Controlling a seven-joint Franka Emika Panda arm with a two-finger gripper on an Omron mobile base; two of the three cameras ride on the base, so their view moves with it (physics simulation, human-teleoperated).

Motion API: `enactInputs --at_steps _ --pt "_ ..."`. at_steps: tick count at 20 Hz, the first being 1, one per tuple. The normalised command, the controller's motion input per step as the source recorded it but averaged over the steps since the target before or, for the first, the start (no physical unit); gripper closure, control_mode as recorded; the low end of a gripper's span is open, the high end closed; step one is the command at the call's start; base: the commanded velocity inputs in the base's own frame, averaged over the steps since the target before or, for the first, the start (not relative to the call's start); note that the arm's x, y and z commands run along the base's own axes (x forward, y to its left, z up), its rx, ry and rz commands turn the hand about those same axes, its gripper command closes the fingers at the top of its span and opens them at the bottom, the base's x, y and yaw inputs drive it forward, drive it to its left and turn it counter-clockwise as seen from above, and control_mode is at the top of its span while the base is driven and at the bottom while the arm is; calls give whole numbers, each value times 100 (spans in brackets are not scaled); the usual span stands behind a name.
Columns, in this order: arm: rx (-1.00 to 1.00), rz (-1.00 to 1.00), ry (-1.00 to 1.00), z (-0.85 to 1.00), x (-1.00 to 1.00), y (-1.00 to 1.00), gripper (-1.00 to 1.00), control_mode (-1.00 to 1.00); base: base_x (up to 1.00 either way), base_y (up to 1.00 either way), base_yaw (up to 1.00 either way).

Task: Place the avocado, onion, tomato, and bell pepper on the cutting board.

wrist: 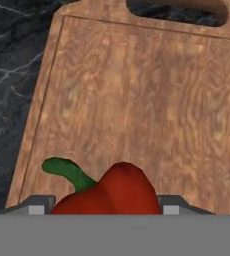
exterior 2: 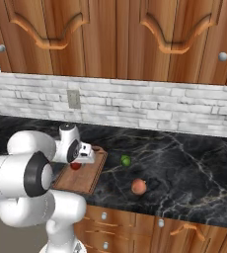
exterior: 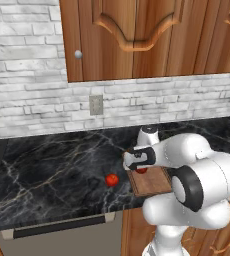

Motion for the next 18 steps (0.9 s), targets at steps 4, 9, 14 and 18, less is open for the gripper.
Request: enactInputs --at_steps 4,9,14,18 --pt "0 0 11 -41 37 6 100 -100 0 0 0" --pt "0 0 12 -53 12 2 -100 -100 0 0 0" --pt "0 0 2 -30 0 0 -100 -100 0 0 0" --pt "0 0 0 -3 0 0 -100 -100 0 0 0"
